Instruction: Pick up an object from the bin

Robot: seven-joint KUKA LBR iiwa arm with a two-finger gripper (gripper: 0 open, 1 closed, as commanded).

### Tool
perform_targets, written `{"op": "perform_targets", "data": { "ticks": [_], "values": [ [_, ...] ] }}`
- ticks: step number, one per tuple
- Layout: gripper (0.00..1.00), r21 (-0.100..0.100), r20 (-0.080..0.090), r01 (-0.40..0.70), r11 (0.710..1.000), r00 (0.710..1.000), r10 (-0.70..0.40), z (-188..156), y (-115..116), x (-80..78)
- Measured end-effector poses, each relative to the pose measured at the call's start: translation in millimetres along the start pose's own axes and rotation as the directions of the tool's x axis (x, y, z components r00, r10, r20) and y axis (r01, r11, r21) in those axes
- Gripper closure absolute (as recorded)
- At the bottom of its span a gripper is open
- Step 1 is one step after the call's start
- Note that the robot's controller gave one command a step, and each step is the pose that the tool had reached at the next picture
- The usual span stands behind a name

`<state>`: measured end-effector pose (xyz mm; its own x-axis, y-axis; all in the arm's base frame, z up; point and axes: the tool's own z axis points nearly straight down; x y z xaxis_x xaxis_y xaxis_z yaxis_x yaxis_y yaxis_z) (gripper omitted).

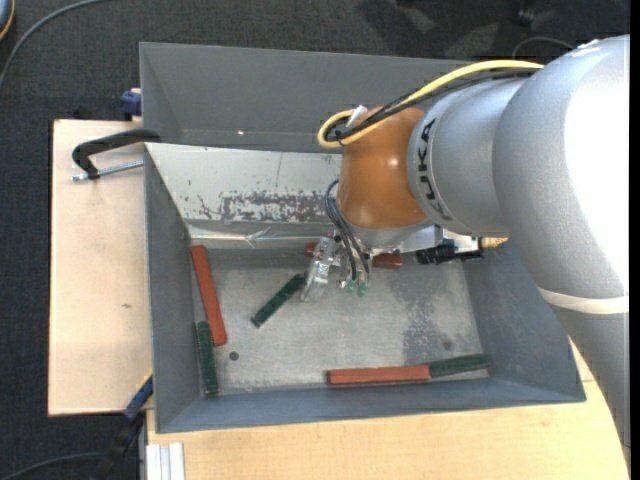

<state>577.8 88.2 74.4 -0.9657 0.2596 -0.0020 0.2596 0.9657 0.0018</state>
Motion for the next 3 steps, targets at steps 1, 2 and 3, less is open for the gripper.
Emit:
{"op": "perform_targets", "data": {
  "ticks": [1, 2, 3],
  "values": [
    [0.0, 0.0, 0.0, 0.0, 1.0, 1.0, 0.0, 0.1, 0.1, 0.2],
    [0.0, -0.005, 0.0, -0.064, 0.998, 0.998, 0.064, 3.7, 70.3, 28.2],
    [1.0, -0.001, 0.002, -0.069, 0.998, 0.998, 0.069, 3.5, 65.8, 25.8]
  ]
}}
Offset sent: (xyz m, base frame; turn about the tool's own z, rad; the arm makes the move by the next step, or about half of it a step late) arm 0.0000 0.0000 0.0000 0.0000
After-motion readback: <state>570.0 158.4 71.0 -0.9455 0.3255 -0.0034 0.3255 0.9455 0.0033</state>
